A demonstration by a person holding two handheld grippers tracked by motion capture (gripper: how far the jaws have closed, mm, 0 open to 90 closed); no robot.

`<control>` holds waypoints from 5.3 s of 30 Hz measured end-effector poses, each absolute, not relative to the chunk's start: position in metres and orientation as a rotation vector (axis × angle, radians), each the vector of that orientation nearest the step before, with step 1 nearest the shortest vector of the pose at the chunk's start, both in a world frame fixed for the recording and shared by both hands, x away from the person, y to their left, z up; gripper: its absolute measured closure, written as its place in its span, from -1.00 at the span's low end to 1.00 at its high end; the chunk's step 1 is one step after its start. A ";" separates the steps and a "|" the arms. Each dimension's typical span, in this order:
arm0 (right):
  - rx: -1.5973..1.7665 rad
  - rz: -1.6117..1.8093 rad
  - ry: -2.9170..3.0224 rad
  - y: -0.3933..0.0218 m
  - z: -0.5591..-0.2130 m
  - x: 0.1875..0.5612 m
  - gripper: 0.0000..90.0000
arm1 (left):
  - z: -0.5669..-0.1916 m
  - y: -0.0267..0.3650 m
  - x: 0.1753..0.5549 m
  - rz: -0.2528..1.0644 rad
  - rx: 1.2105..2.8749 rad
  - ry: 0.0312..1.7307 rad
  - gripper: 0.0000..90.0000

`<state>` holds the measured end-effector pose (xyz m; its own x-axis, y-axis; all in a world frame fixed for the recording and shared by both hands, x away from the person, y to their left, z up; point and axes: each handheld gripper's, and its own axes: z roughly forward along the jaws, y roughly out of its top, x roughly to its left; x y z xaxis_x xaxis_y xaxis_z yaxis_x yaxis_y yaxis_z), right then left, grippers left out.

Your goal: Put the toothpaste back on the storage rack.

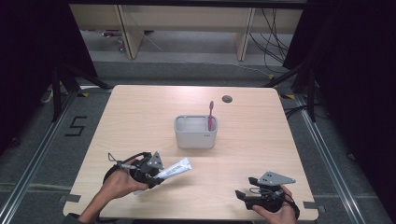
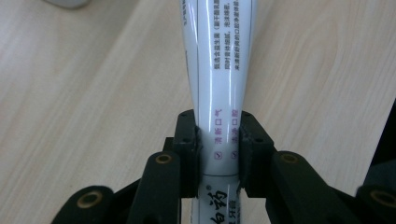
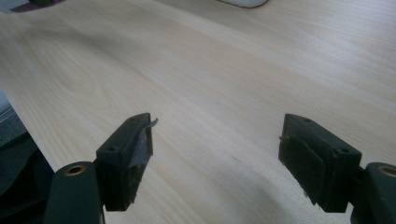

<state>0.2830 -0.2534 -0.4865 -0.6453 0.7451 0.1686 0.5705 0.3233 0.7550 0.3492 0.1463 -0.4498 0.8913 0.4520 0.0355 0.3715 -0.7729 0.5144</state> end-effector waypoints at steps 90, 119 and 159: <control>1.203 1.209 2.357 -0.258 -0.488 0.286 -0.41 | -0.385 0.135 0.418 0.469 1.750 0.847 0.60; 1.172 1.205 2.360 -0.259 -0.487 0.287 -0.41 | -0.372 0.082 0.441 0.483 1.703 0.824 0.60; 1.199 1.210 2.380 -0.259 -0.487 0.286 -0.41 | -0.391 0.054 0.473 0.504 1.652 0.868 0.59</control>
